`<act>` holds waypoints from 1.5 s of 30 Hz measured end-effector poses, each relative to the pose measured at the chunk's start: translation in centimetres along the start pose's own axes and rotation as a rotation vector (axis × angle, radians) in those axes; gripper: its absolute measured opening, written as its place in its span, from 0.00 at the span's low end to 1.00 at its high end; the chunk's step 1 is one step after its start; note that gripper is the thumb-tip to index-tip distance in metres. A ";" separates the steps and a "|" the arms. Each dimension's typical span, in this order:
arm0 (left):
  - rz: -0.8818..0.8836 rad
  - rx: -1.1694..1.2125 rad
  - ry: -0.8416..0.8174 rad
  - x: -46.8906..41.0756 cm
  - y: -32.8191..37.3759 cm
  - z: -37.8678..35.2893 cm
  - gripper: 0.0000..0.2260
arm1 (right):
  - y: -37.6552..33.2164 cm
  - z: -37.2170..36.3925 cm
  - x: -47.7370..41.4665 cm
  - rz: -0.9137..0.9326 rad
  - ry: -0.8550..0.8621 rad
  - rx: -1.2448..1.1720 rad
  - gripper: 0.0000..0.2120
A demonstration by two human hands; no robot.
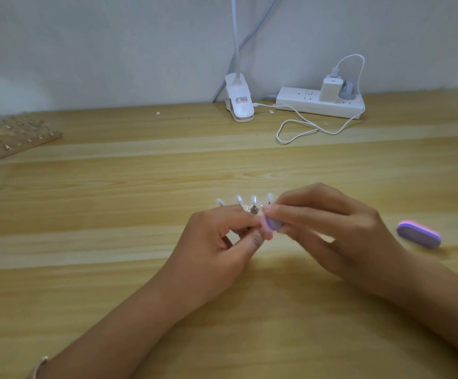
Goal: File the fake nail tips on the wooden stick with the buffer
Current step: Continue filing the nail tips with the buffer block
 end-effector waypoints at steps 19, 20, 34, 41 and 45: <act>0.121 0.221 -0.097 0.0 0.5 0.2 0.11 | -0.6 -0.3 0.1 0.075 0.011 -0.006 0.13; 0.161 0.274 -0.117 0.0 0.5 0.3 0.12 | -0.8 -0.4 0.1 0.107 0.004 0.001 0.13; 0.231 0.420 -0.166 -0.1 0.4 0.2 0.09 | 0.0 0.7 -0.2 -0.037 0.023 0.009 0.12; 0.222 0.408 -0.159 -0.1 0.1 0.2 0.09 | -0.2 0.5 -0.1 -0.005 0.020 0.000 0.11; 0.218 0.399 -0.142 0.0 0.0 0.2 0.09 | -0.8 0.0 -0.1 0.005 0.021 -0.037 0.10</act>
Point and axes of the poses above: each hand's wrist, its own x-axis away from the middle knuckle, its own z-axis out of the back of the hand, y = z × x, the point moved 1 cm from there along -x, towards the middle knuckle, and after that the axes turned 2 degrees about z, right-handed, at the moved point
